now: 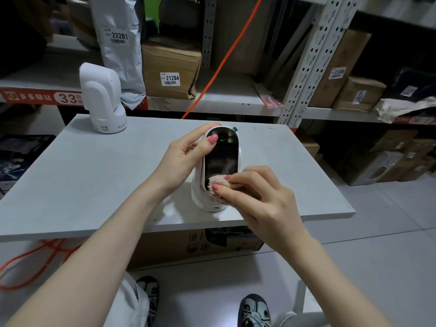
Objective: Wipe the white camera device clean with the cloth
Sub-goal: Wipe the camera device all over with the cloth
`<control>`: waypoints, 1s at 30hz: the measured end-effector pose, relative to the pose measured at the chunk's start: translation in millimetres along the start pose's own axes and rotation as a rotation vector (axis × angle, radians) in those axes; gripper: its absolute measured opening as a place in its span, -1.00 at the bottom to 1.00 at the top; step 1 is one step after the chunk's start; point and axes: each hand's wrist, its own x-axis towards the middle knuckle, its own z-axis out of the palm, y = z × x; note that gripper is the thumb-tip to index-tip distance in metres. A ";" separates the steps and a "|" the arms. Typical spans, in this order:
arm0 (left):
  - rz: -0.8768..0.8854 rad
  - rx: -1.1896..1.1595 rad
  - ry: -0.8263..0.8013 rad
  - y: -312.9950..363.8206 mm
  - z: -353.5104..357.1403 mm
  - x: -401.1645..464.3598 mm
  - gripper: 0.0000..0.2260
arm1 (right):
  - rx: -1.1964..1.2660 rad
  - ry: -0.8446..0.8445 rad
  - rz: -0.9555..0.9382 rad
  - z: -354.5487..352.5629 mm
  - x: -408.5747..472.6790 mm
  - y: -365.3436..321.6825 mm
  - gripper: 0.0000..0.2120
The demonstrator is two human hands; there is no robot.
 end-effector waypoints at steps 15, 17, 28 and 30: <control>-0.005 0.030 -0.003 -6.7 -2.8 2.3 -0.70 | 0.021 0.148 0.239 8.5 21.6 -5.6 -0.85; -0.012 0.034 -0.003 -5.5 -1.4 2.2 -0.71 | 0.020 0.129 0.221 11.0 19.5 -9.8 -0.85; -0.058 0.061 0.020 0.7 -1.8 0.9 -0.65 | 0.192 0.050 0.261 -3.8 -9.9 8.4 -0.82; -0.059 0.066 0.018 1.7 -1.7 0.0 -0.63 | 0.230 0.076 0.311 -2.1 -3.7 8.4 -0.77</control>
